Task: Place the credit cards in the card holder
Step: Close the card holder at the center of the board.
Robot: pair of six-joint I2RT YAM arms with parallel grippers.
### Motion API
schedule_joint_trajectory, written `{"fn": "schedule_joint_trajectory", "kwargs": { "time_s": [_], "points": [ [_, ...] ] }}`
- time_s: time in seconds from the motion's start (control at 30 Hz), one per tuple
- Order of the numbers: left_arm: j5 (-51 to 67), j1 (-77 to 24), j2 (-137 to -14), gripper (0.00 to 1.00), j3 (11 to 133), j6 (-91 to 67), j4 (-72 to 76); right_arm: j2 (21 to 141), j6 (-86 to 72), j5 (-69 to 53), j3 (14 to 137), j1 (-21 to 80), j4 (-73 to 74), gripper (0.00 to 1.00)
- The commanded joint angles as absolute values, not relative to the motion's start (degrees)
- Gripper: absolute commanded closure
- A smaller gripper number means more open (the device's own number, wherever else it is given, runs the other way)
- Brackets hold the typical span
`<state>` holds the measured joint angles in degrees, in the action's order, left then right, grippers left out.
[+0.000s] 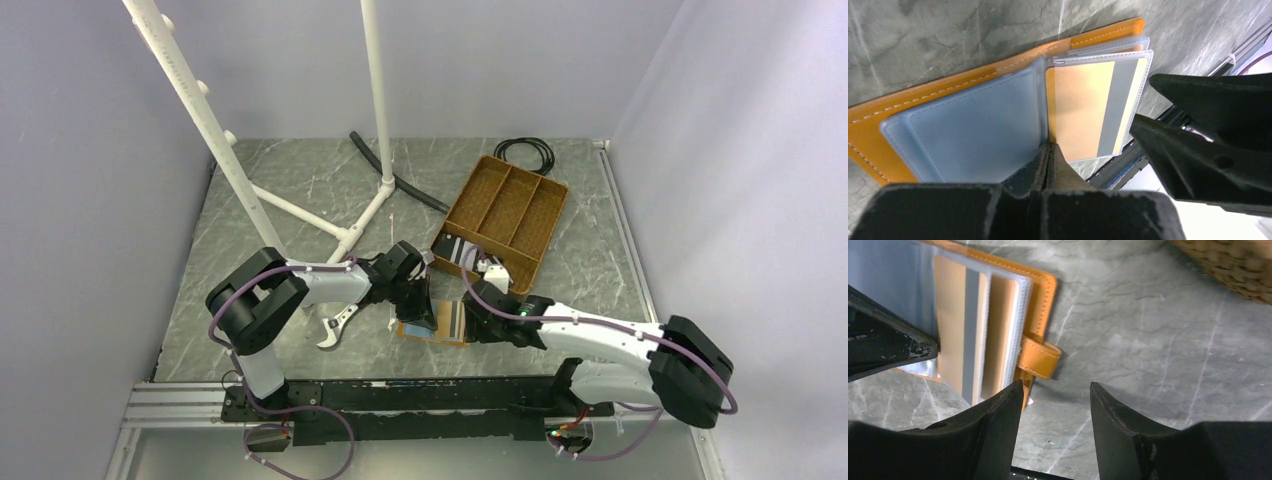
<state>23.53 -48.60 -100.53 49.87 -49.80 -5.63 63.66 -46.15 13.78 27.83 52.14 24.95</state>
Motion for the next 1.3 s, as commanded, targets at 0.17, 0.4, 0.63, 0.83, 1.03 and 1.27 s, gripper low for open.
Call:
{"fn": "schedule_joint_trajectory", "kwargs": {
  "time_s": [0.17,0.4,0.63,0.83,1.03,1.27],
  "points": [
    [18.9,-48.1,-101.2,1.0,49.0,-46.6,-11.8,75.2,-54.6,29.8,35.8,58.0,27.5,0.52],
    [18.7,-48.0,-102.3,1.0,48.8,-46.8,-11.8,68.4,-63.6,36.9,32.2,57.5,21.9,0.71],
    [18.5,-48.0,-101.8,1.0,48.8,-46.5,-12.2,61.1,-69.7,34.1,28.3,48.7,26.9,0.73],
    [19.9,-48.1,-100.8,1.0,51.4,-44.4,-14.8,57.4,-56.3,24.8,24.2,47.7,19.5,0.72],
    [19.6,-48.1,-99.3,1.0,52.9,-43.5,-16.9,53.4,-45.9,20.6,25.4,53.4,15.5,0.48],
    [19.9,-48.1,-100.5,1.0,52.6,-44.1,-15.7,65.8,-45.1,19.9,31.2,54.1,15.7,0.43]
  ]
}}
